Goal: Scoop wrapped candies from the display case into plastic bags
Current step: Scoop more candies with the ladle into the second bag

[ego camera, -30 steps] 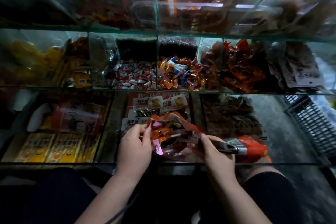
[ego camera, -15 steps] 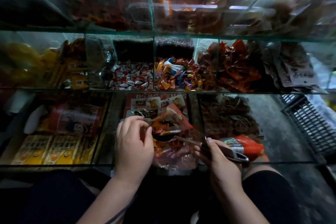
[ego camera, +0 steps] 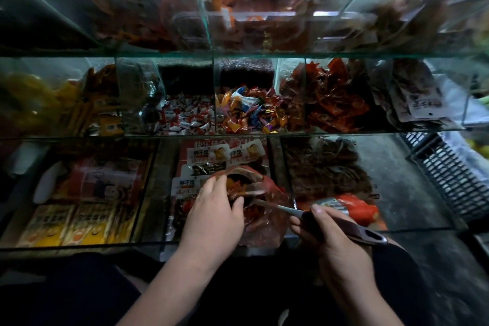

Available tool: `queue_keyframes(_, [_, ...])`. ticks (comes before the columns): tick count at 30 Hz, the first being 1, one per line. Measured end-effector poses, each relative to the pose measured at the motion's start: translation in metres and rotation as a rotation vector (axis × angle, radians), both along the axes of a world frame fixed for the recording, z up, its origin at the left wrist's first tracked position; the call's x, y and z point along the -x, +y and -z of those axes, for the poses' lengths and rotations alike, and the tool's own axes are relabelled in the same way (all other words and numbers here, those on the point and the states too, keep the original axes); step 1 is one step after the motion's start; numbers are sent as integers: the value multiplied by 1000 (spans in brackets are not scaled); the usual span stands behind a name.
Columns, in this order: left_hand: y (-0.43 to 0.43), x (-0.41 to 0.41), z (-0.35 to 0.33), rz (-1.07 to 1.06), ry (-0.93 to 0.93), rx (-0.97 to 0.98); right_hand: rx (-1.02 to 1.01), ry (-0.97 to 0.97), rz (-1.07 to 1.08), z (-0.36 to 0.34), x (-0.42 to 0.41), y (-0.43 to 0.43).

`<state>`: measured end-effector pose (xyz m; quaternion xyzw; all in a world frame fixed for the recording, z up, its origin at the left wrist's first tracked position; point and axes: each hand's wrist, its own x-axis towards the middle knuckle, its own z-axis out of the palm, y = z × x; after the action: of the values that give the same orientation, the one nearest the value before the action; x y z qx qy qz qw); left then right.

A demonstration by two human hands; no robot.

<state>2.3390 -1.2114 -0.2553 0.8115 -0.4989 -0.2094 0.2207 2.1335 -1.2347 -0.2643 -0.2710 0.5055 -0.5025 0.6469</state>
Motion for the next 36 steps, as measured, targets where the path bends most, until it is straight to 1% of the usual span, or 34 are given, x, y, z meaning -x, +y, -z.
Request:
queue_keyframes(6, [-13, -3, 7, 44, -61, 42, 82, -47, -96, -39, 22, 14])
queue_keyframes(8, [-13, -1, 9, 56, -96, 43, 108, -62, -110, -50, 25, 18])
queue_keyframes(11, [-12, 1, 10, 58, -102, 61, 141, -62, -117, -62, 25, 22])
queue_keyframes(17, [-17, 4, 0, 52, -120, 224, 181, -59, -76, -77, 16, 19])
queue_keyframes(21, [-36, -4, -17, 79, -136, 357, 179, -120, -40, -92, 8, 7])
queue_keyframes(24, [-52, -10, -34, 50, -91, 449, 171, -182, 20, -101, 1, -12])
queue_keyframes(27, [-60, -17, -46, -23, 34, 546, 163, -261, 95, -103, -4, -38])
queue_keyframes(29, [-59, -22, -47, -49, 66, 557, 202, -291, 120, -103, -14, -58])
queue_keyframes(30, [-57, -23, -45, -52, 69, 548, 246, -262, 121, -102, -23, -68])
queue_keyframes(31, [-54, -24, -42, -51, 73, 532, 315, -154, 119, -99, -33, -78])
queue_keyframes(32, [-51, -25, -38, -51, 79, 513, 430, 41, 103, -95, -42, -89])
queue_keyframes(33, [-49, -25, -35, -52, 83, 490, 595, 293, 69, -92, -51, -99])
queue_keyframes(34, [-48, -25, -32, -54, 83, 470, 791, 532, -6, -89, -58, -110])
queue_keyframes(35, [-47, -25, -29, -58, 80, 455, 959, 718, -119, -86, -64, -118])
queue_keyframes(36, [-47, -25, -28, -62, 77, 444, 1067, 872, -244, -83, -67, -125])
